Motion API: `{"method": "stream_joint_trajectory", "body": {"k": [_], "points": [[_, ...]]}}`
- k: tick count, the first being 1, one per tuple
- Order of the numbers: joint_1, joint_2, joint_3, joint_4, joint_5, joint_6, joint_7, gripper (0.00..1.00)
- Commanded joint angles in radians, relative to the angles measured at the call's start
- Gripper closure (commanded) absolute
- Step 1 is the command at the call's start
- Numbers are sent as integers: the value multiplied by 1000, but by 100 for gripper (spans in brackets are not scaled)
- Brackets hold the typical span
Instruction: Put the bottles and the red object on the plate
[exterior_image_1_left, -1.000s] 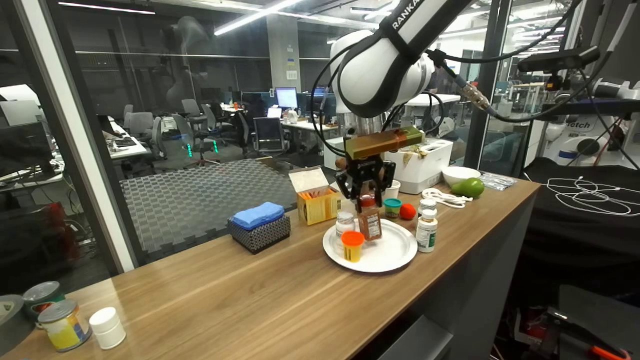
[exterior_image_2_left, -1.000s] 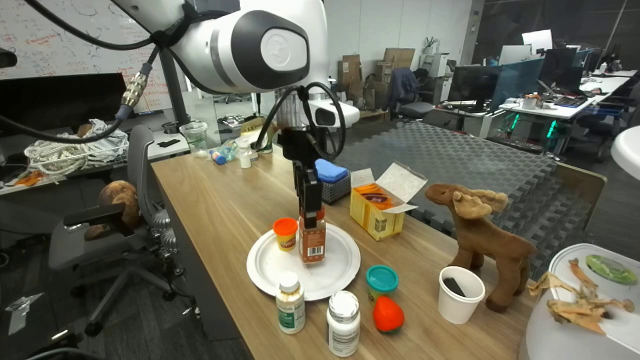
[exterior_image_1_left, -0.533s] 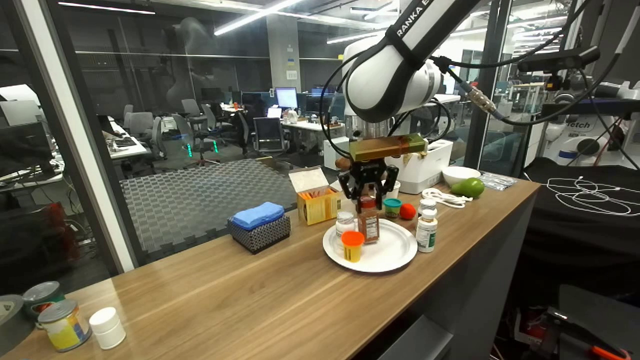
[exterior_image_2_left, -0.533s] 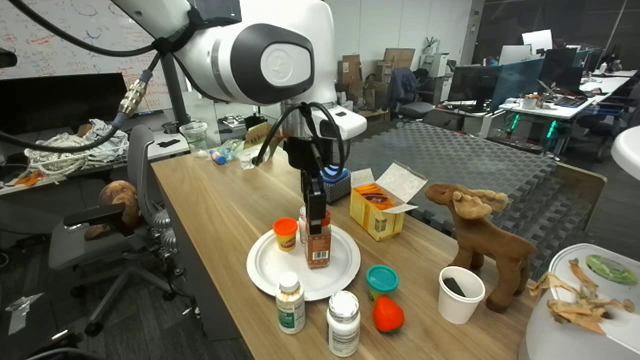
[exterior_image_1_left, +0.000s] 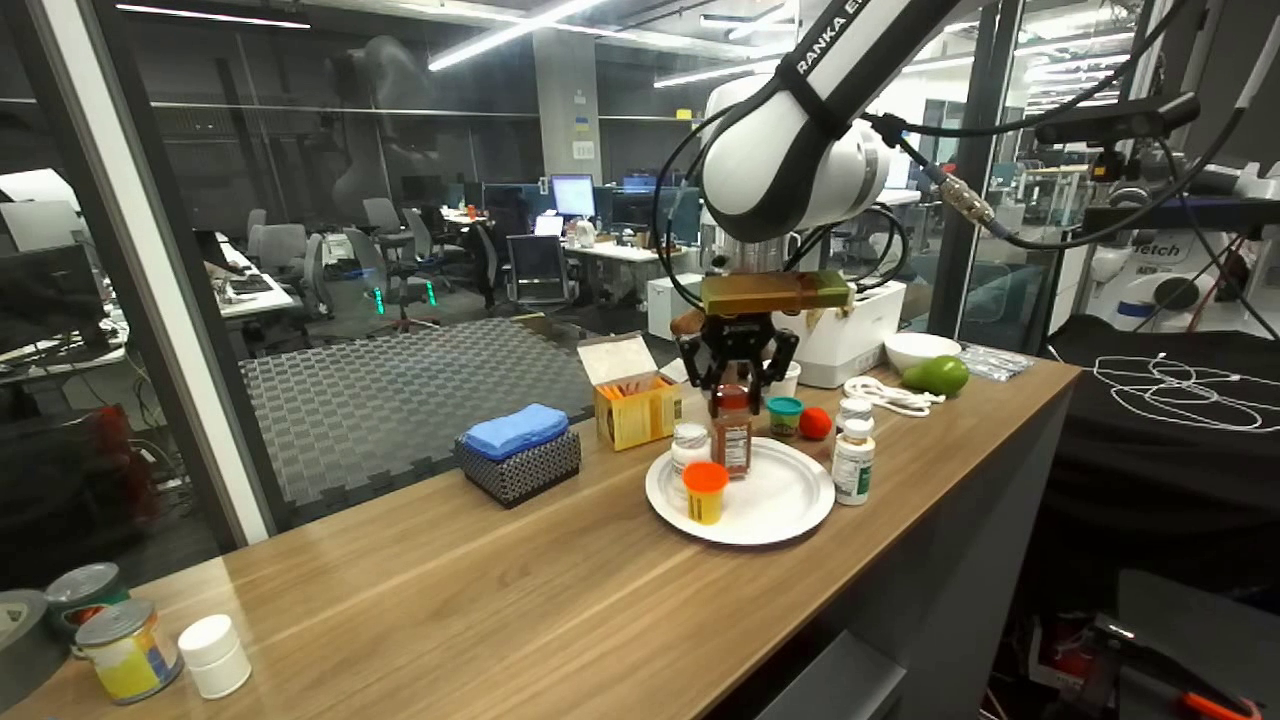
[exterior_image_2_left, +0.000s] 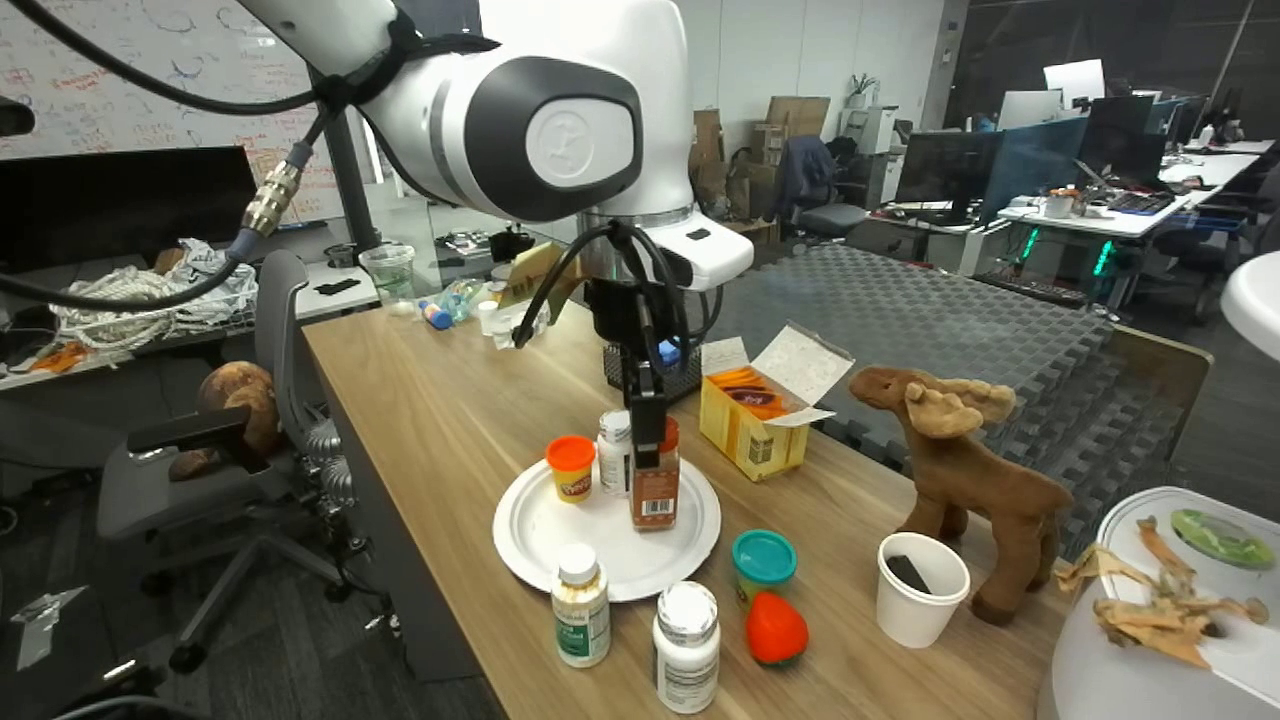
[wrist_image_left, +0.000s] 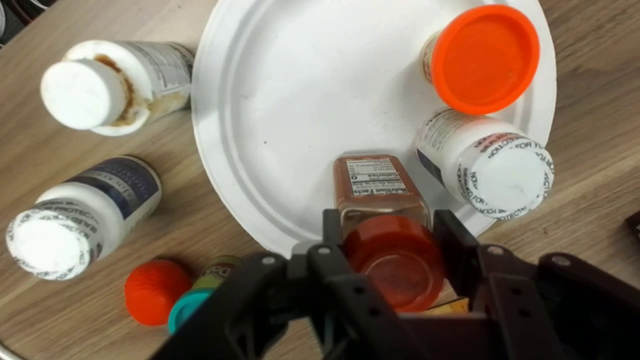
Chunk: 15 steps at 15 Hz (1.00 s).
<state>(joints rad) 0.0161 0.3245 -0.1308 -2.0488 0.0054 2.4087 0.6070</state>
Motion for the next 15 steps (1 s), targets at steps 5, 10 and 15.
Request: {"method": "stream_joint_trajectory", "body": {"k": [5,10,15], "points": [[10,1,-4,-1,8,24,22,24],[12,-79,-38,-27,-62,-13,30,0],[1,-234,-63,-111,-198,-137,55,0]]}}
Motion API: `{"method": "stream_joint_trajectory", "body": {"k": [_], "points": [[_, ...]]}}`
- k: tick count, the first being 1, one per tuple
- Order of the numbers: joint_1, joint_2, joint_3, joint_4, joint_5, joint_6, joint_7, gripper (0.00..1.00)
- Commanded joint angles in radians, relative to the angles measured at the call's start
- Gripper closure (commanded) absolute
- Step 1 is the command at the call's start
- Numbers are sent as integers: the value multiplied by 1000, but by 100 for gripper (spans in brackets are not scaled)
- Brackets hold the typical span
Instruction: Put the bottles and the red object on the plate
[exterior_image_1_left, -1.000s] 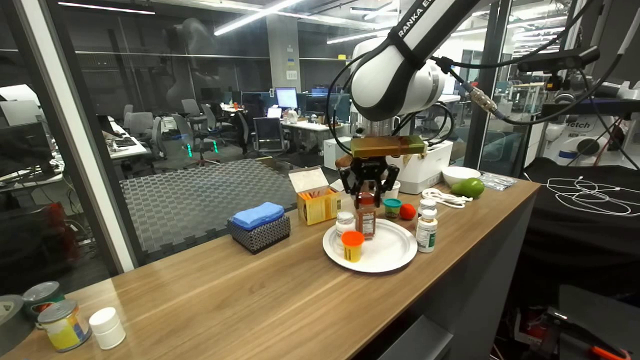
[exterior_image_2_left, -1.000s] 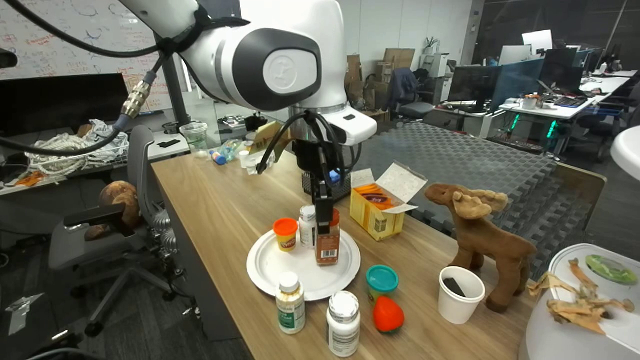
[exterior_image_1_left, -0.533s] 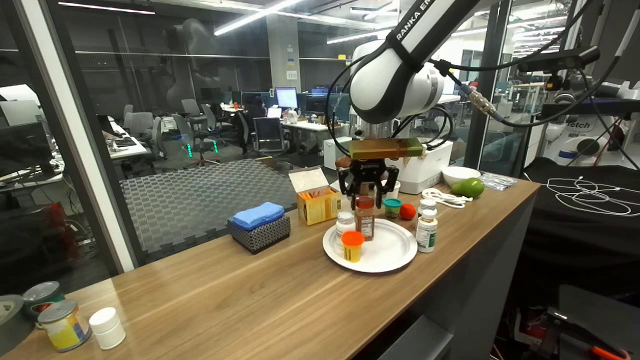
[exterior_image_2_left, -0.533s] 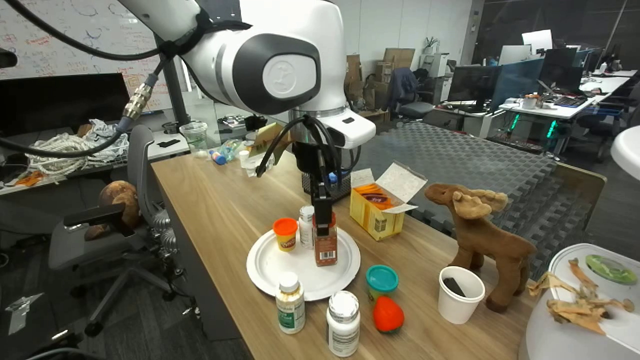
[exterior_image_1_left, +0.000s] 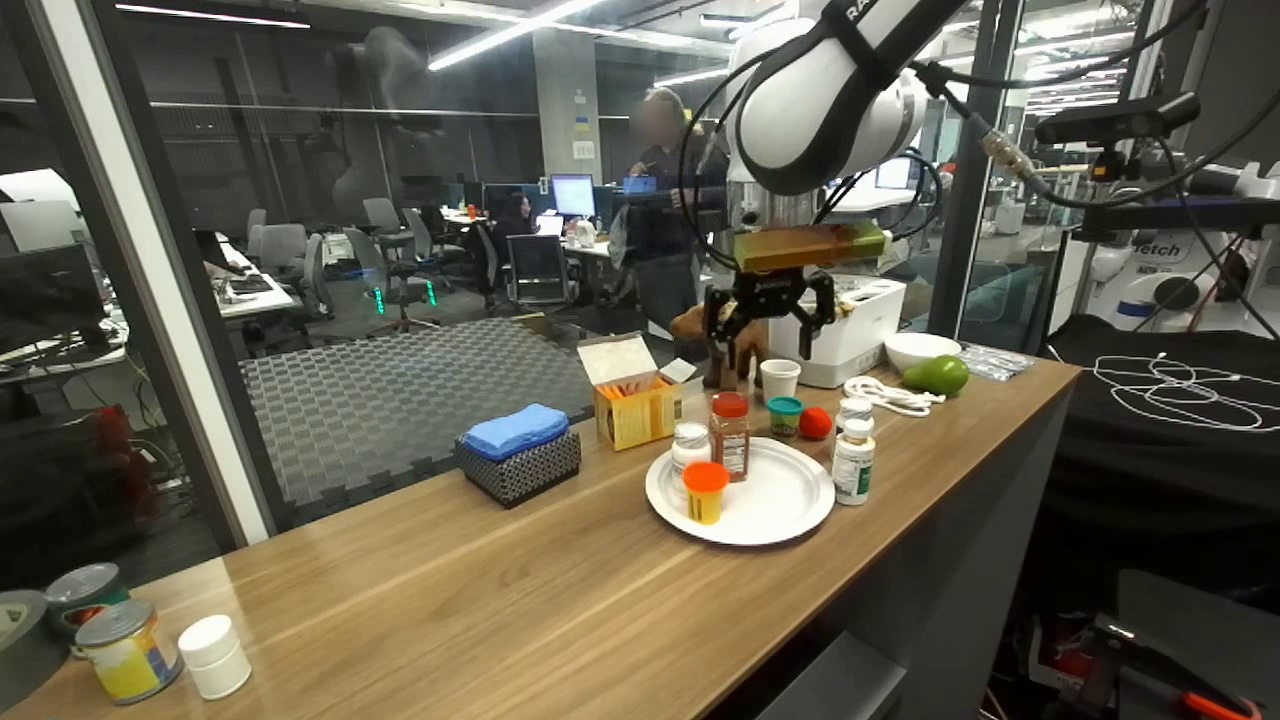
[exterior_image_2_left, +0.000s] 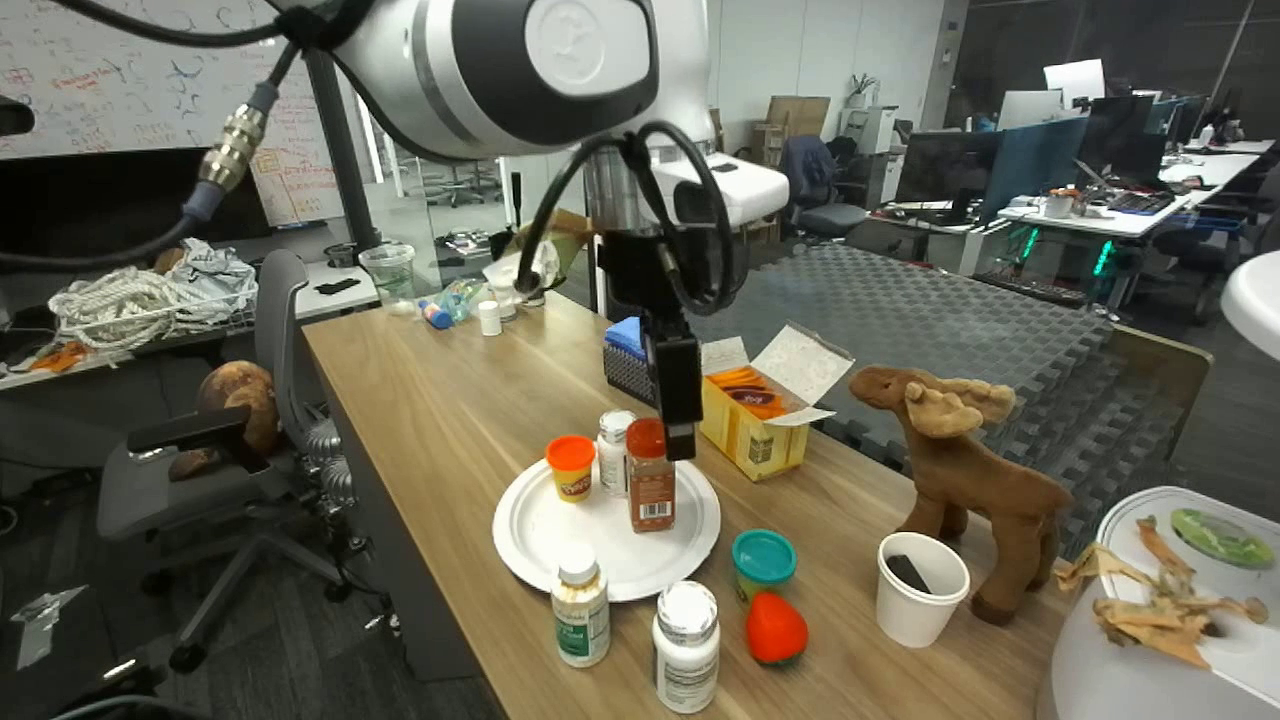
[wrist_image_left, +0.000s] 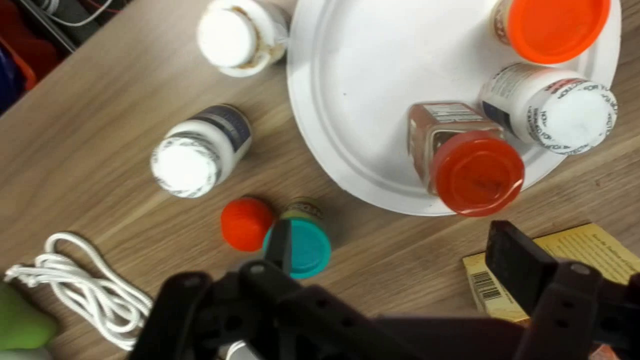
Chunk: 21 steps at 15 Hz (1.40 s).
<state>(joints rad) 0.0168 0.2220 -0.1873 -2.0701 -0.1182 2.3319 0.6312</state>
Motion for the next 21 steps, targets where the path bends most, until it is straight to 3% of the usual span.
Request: {"method": "stream_joint_trajectory", "body": {"k": [1,5,8,14,21], "points": [[-10,-167,2,-118,-85,-83,8,0],[-38,-269,38,-218,-59,-153,-112,0],[-53,-296,51,-288,-27,-143,-209,0],[-72,-230,57,-351,83,-84,-397,0],[-85,-149,53,-328,83,4,-423,0]]}}
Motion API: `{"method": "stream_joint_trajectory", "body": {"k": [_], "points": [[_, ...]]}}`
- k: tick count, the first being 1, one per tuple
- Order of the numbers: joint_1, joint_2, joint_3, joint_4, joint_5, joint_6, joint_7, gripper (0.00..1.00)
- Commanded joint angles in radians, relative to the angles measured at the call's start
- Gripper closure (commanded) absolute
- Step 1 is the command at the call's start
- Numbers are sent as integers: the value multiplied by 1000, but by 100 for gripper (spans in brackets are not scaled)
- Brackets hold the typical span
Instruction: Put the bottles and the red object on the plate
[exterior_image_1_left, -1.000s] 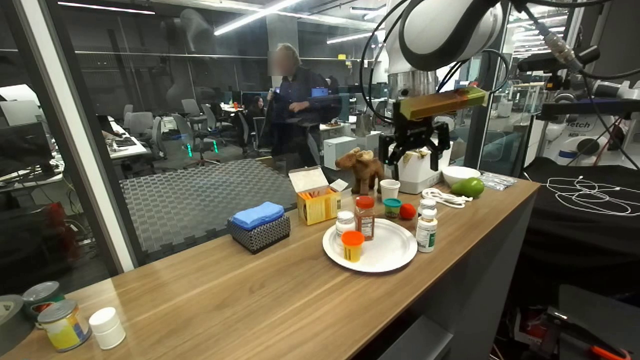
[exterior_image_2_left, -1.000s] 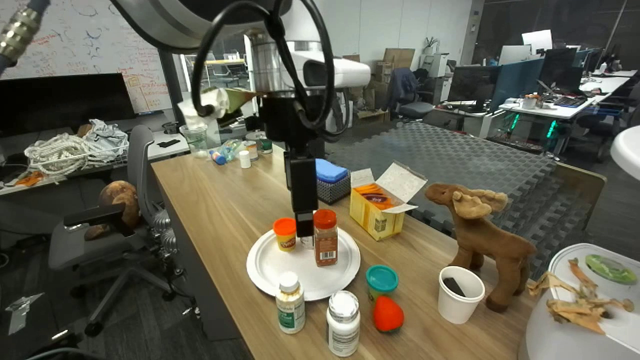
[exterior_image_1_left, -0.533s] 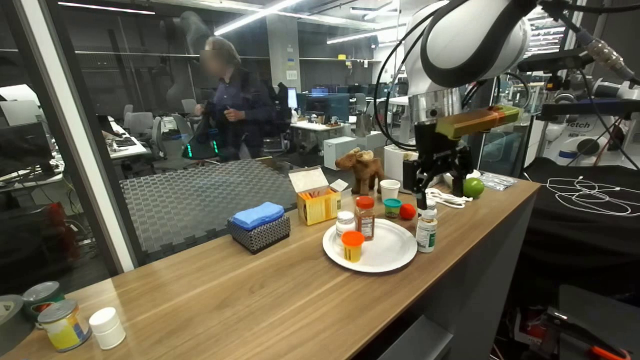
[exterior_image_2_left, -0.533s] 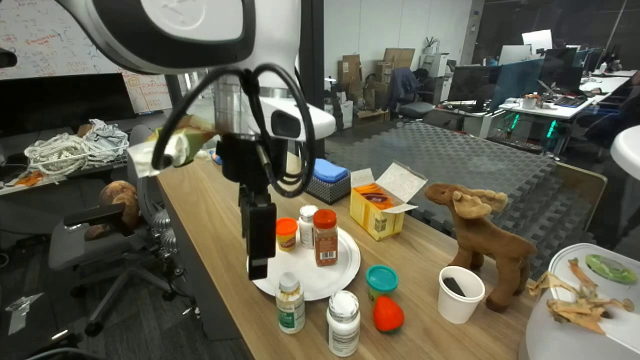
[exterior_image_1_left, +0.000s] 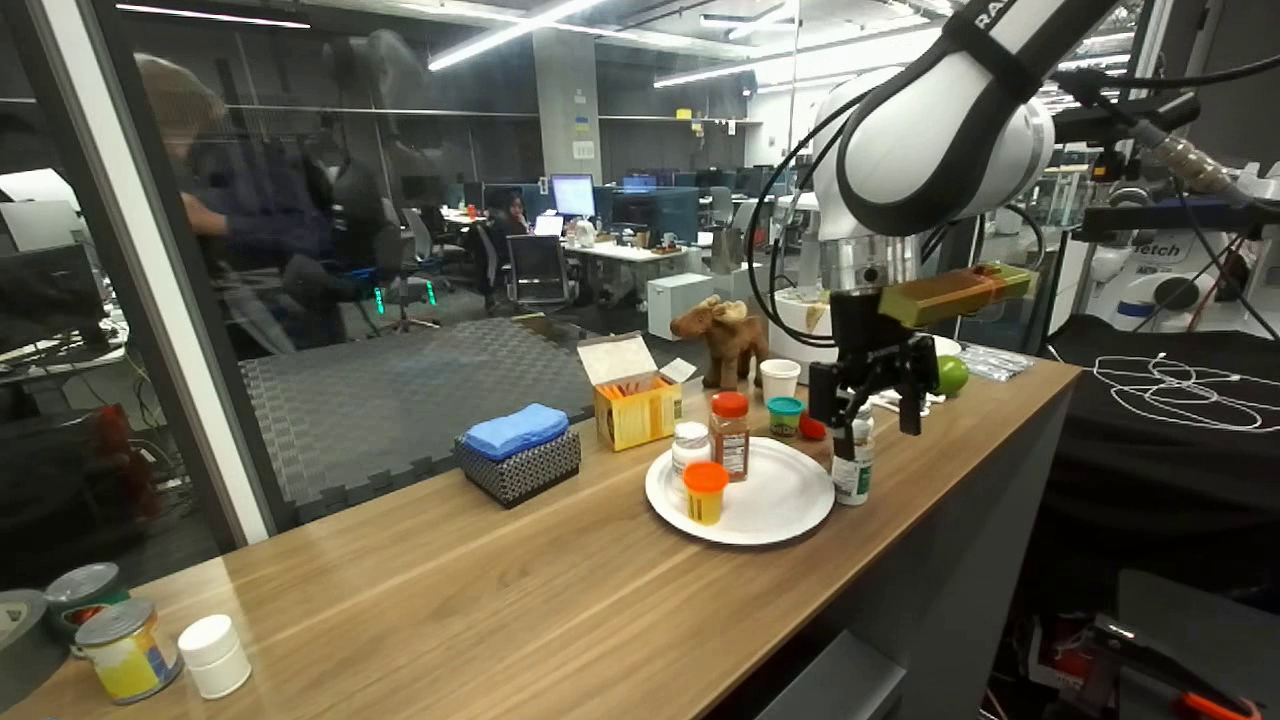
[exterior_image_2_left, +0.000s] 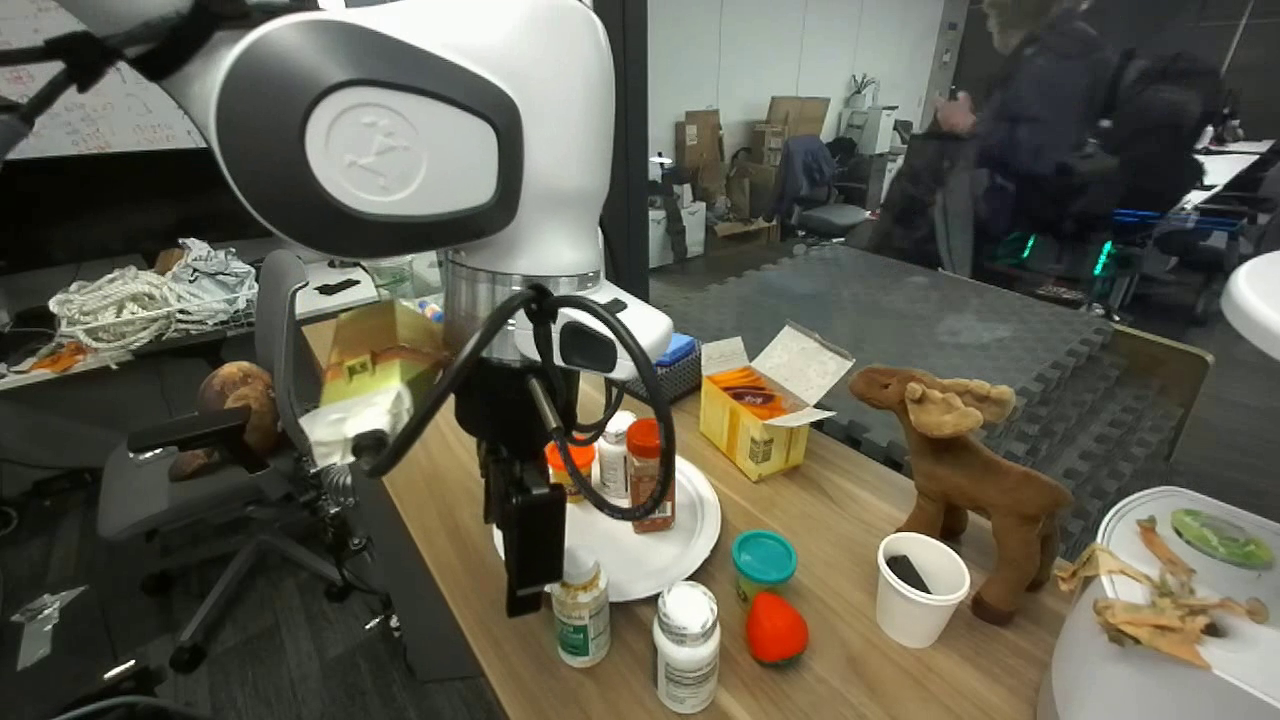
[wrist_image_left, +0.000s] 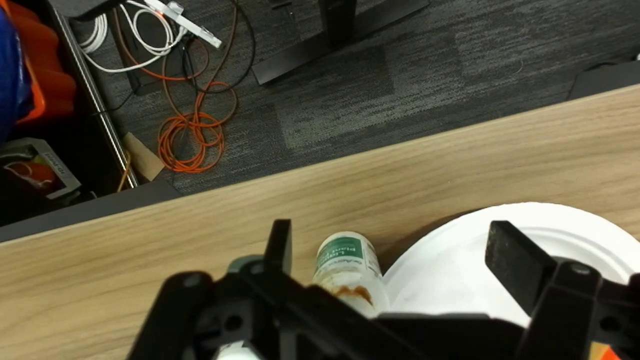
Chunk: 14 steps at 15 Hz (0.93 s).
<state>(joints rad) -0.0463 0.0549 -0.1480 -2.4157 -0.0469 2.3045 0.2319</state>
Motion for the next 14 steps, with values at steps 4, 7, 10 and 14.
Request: {"method": "stream_joint_trajectory", "body": {"k": [4,7,10,14], "points": [[-29,38,8,27,-5,68,-14,0],[-36,53,6,41,-6,97,0,0],[-40,63,6,56,1,113,-1,26],[-42,70,4,68,-1,117,2,57]]}}
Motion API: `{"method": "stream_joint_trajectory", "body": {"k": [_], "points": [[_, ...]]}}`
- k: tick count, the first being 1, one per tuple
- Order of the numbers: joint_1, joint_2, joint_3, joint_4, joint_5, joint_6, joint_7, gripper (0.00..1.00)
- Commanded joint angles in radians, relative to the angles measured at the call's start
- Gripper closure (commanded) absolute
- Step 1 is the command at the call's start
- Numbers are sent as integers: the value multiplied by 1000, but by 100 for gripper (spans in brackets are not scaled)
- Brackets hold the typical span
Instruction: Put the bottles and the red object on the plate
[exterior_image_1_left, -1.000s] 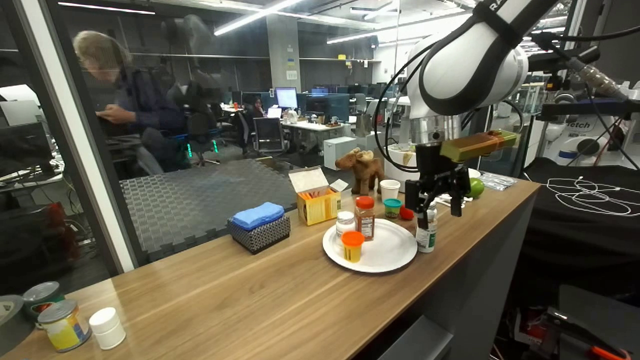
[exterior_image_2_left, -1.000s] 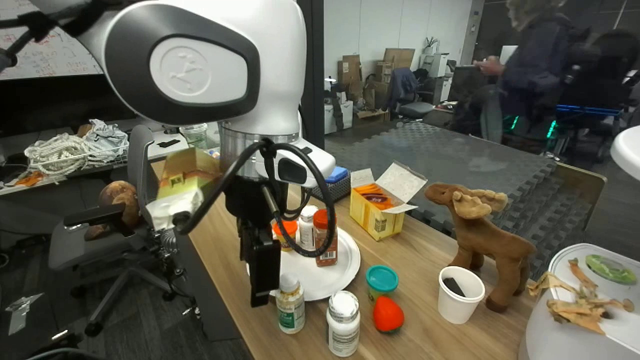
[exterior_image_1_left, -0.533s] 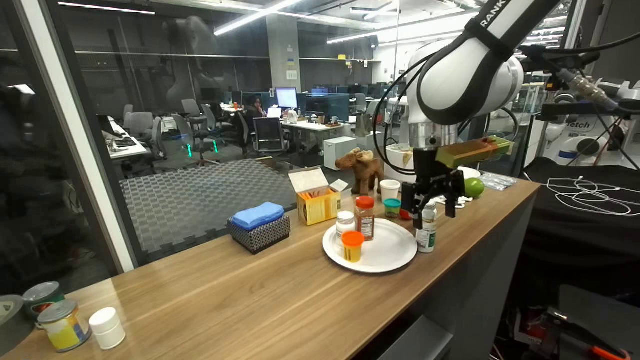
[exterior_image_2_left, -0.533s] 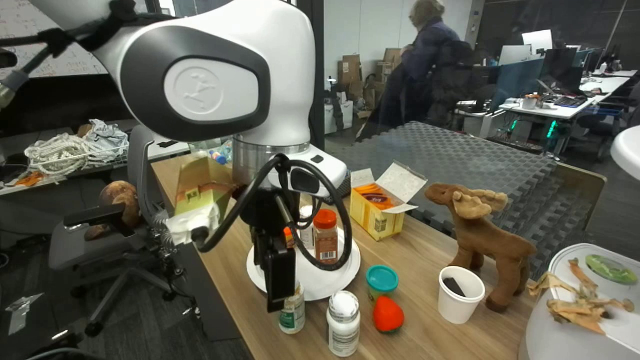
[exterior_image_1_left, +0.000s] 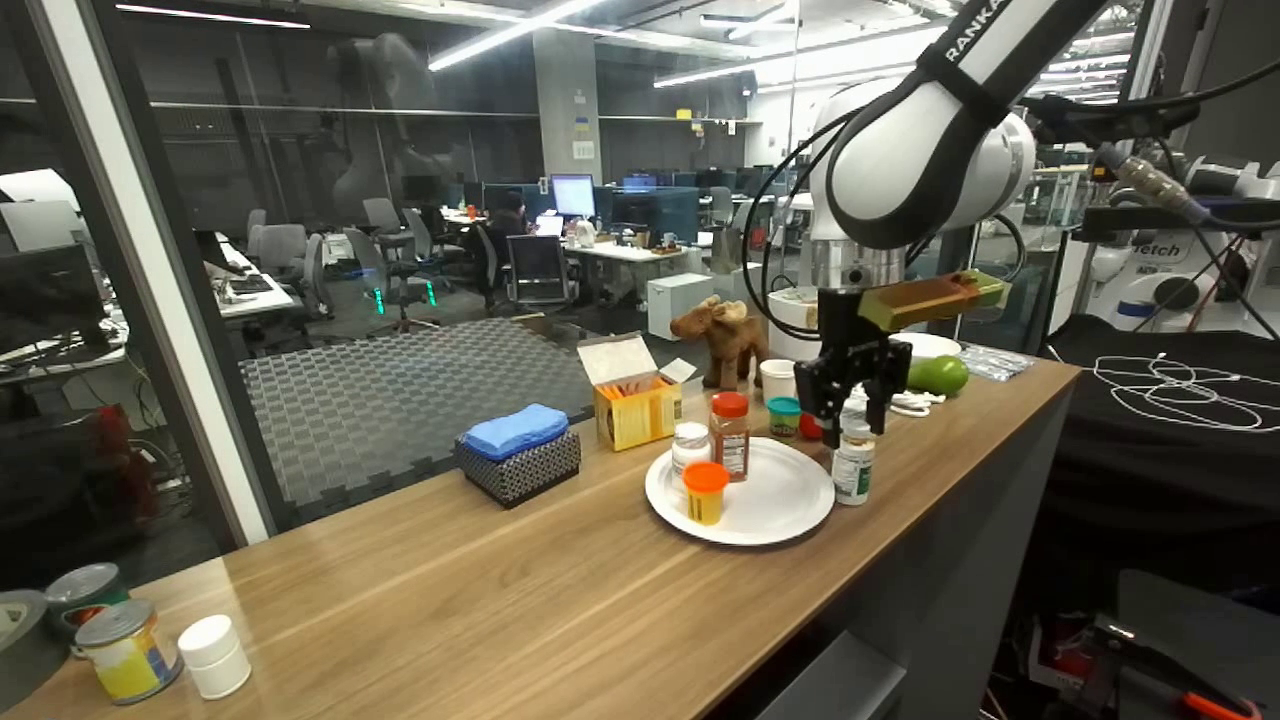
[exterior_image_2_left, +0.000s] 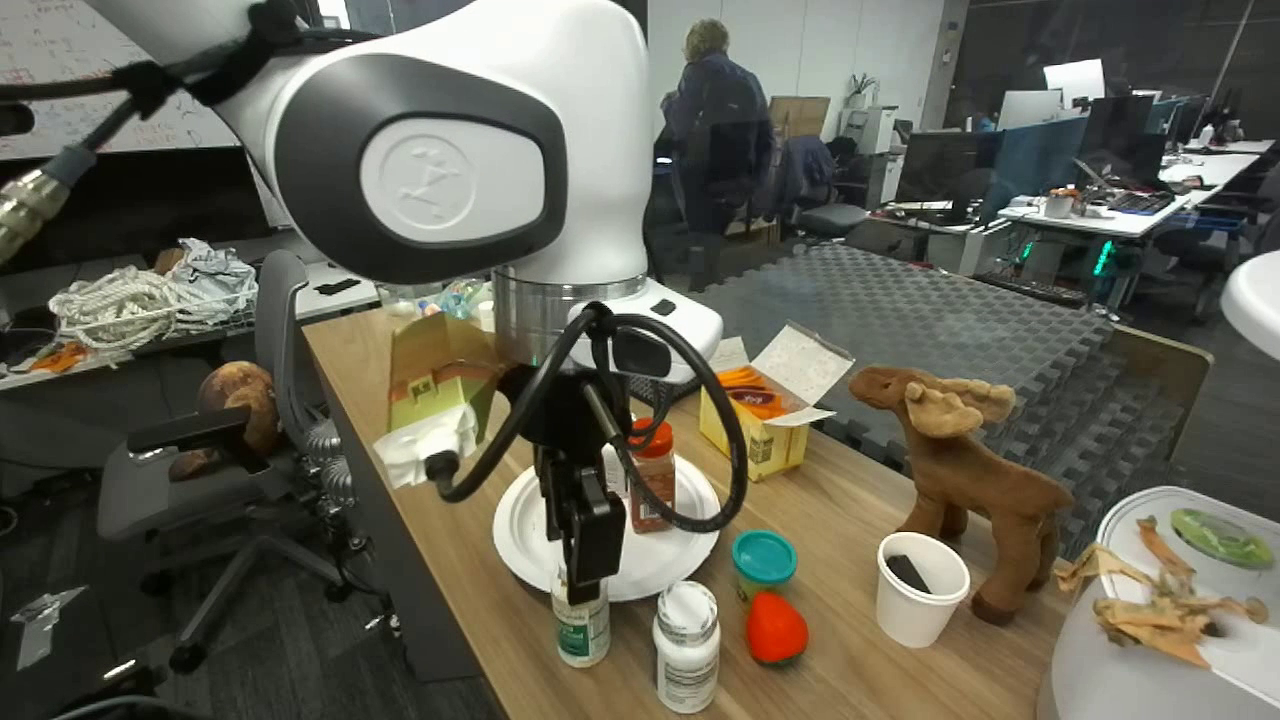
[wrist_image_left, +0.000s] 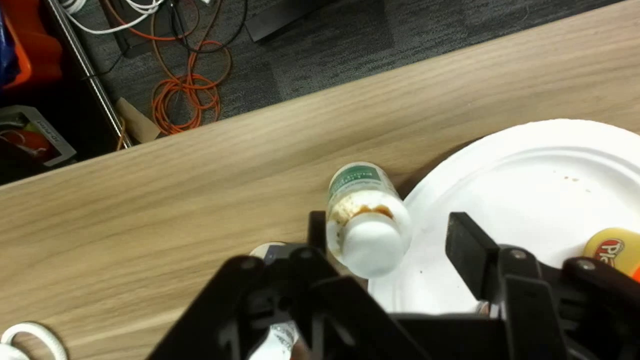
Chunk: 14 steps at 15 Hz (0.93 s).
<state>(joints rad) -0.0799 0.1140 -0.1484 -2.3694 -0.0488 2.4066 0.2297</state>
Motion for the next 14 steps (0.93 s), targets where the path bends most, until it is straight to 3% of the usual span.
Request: {"method": "stream_joint_trajectory", "body": {"k": [1,4,5,6,10,14], "points": [[-8,11,4,22,-4,16,8,65],[-5,7,-2,22,-35,21,34,87],[-2,-2,-5,22,-60,19,51,90],[0,-9,-7,22,-75,18,63,84],[14,-52,-7,47,-199,-51,170,86],[12,-42,18,107,-157,-57,184,86]]}}
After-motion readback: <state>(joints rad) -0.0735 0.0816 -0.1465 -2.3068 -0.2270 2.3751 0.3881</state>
